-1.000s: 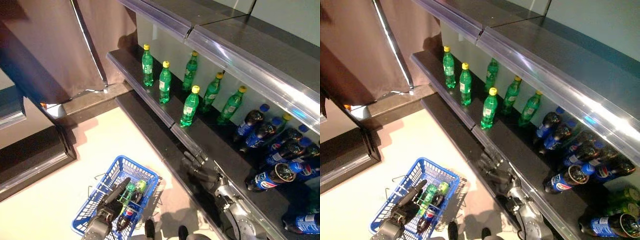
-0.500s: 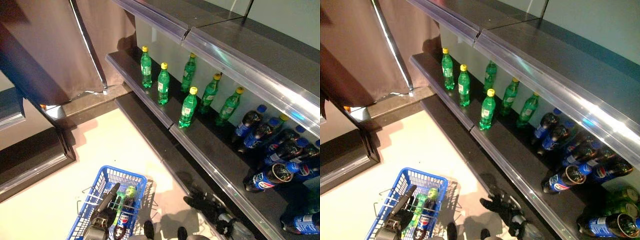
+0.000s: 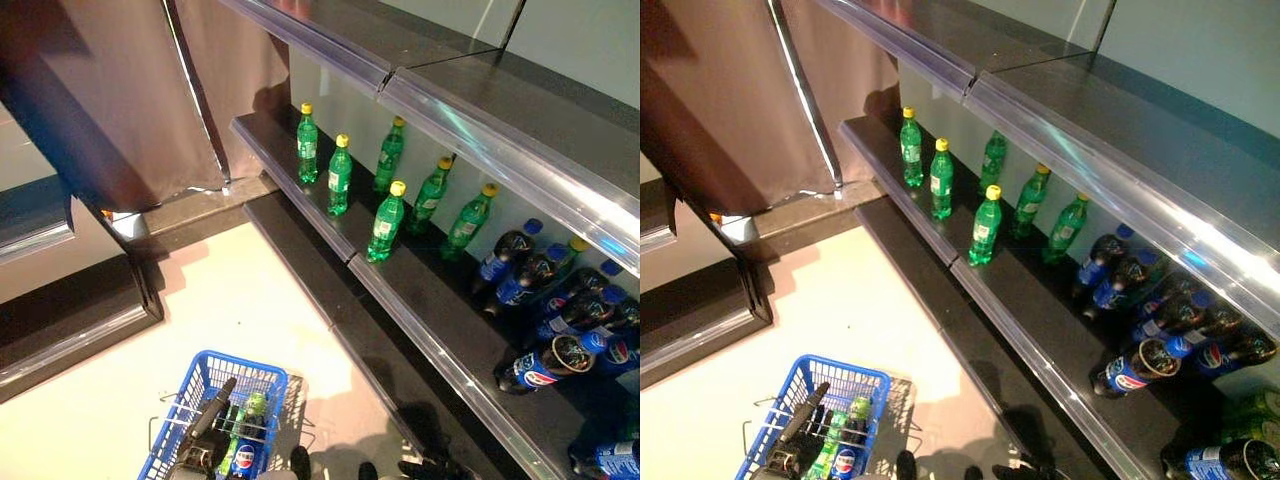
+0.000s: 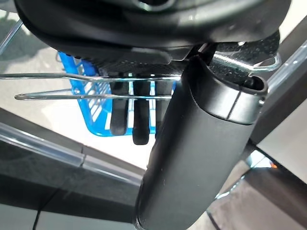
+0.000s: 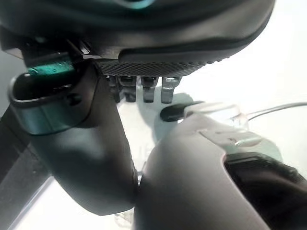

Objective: Pick up the drink and place into the basket.

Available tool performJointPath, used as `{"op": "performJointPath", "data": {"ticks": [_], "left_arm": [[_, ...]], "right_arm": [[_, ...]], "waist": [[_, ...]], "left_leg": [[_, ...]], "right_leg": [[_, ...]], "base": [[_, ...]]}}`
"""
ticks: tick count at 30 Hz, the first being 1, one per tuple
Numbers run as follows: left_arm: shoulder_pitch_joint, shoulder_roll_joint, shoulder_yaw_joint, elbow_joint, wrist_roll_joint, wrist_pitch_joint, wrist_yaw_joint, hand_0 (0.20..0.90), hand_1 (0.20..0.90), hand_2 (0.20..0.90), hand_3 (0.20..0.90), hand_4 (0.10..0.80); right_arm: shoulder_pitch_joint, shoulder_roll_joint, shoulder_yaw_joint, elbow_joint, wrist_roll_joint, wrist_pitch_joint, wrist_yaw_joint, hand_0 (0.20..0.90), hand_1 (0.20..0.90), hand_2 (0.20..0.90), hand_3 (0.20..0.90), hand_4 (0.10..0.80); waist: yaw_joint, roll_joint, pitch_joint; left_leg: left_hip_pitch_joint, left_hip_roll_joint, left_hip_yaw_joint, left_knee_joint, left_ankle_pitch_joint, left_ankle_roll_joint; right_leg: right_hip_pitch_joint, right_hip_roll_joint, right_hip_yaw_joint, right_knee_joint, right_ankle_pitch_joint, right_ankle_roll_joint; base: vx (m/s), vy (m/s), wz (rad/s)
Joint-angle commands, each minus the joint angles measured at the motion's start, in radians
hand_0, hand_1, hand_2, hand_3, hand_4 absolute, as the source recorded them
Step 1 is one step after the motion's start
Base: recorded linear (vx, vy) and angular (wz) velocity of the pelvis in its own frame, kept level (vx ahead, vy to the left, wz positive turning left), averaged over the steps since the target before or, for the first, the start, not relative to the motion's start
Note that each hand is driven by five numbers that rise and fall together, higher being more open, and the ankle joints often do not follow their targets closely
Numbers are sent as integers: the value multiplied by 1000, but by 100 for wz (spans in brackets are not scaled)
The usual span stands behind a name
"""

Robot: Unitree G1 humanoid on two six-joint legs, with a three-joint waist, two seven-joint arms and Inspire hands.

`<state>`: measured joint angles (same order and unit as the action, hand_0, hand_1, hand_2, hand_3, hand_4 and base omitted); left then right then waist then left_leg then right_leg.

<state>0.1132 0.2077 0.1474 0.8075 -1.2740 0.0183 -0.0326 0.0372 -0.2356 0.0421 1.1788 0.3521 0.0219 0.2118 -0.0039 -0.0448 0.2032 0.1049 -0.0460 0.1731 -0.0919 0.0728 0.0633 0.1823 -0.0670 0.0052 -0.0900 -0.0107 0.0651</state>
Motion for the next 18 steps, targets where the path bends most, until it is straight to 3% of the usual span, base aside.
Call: {"op": "performJointPath", "data": {"ticks": [1,18], "left_arm": [[-192,94,84,-87,-45,-130,-235,300,300,300,200,100],[-189,68,85,-93,-54,-138,-238,300,300,300,200,100]], "right_arm": [[-3,-71,-5,95,-33,-4,-8,900,900,900,900,800],[-4,-49,17,92,-53,-13,-4,900,900,900,900,800]], "waist": [[23,67,-181],[24,67,-190]], "left_leg": [[66,-17,-111,17,-163,-60],[71,-15,-115,21,-170,-56]], "right_leg": [[-50,30,-42,6,7,13],[-44,40,-30,10,-1,3]], "base": [[0,0,0],[0,0,0]]}}
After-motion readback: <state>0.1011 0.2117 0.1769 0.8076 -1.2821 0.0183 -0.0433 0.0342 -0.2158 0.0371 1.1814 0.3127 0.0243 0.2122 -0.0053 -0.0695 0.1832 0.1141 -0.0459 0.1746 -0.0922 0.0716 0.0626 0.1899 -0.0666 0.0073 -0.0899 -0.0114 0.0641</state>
